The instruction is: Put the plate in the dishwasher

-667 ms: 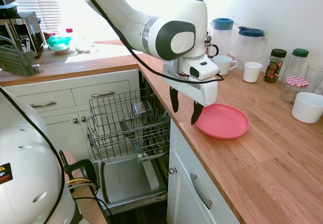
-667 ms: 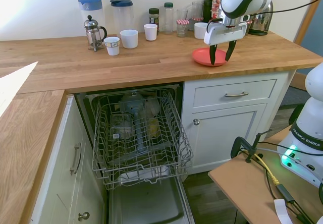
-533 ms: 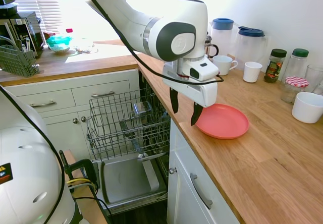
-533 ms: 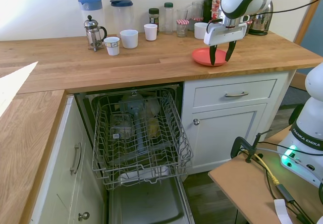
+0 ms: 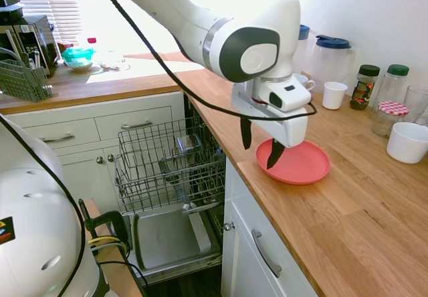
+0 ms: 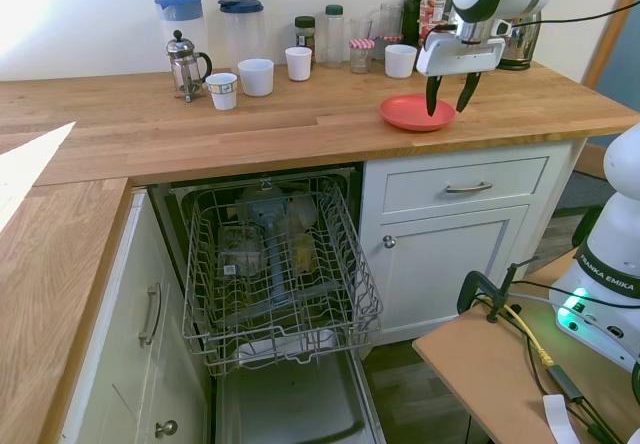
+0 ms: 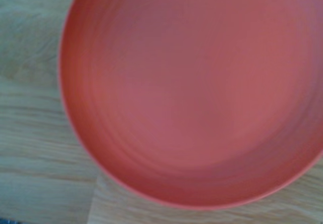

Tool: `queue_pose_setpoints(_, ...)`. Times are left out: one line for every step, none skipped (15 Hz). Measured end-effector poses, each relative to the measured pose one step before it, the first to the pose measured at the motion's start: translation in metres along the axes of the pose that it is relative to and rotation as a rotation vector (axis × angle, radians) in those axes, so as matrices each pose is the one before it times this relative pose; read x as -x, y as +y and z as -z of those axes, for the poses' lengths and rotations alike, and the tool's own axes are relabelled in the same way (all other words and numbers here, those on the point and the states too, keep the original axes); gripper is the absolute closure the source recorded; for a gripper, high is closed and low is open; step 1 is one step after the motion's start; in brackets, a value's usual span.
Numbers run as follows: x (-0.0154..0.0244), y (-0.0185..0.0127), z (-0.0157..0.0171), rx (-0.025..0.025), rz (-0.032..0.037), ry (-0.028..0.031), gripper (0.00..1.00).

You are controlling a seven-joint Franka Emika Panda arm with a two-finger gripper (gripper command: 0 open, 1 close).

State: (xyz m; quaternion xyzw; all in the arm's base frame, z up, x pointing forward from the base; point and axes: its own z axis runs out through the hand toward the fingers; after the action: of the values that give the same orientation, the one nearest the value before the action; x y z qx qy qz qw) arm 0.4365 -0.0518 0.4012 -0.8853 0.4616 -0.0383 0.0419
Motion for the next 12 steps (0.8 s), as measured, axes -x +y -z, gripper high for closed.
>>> queue_pose_setpoints(-0.00990,0.00363,0.00467,-0.01283,-0.01503,0.00144,0.00)
queue_pose_setpoints(-0.00962,0.00353,0.00158,-0.00708,-0.02005,-0.00156,0.00)
queue_pose_setpoints(-0.00954,0.00258,-0.00125,-0.00922,-0.01714,-0.01008,0.00)
queue_pose_setpoints(-0.00990,0.00270,-0.00554,-0.01132,-0.01399,-0.01592,0.00)
queue_pose_setpoints(-0.01109,0.00367,-0.00906,-0.00856,-0.01548,-0.01423,0.00)
queue_pose_setpoints(-0.01044,0.00304,-0.00977,-0.00841,-0.01294,-0.01453,0.00)
queue_pose_setpoints(-0.00986,0.00328,-0.01007,-0.00766,-0.01103,-0.01555,0.00)
queue_pose_setpoints(-0.00924,0.00264,-0.00877,-0.01390,-0.00904,-0.01572,1.00)
queue_pose_setpoints(-0.00799,0.00184,-0.00724,-0.02406,-0.00640,-0.01478,1.00)
queue_pose_setpoints(-0.00534,0.00221,-0.00535,-0.02402,-0.00537,-0.01648,1.00)
queue_pose_setpoints(-0.00340,0.00147,-0.00415,-0.02265,-0.00646,-0.01924,1.00)
queue_pose_setpoints(-0.00305,0.00088,-0.00312,-0.01846,-0.00462,-0.01463,1.00)
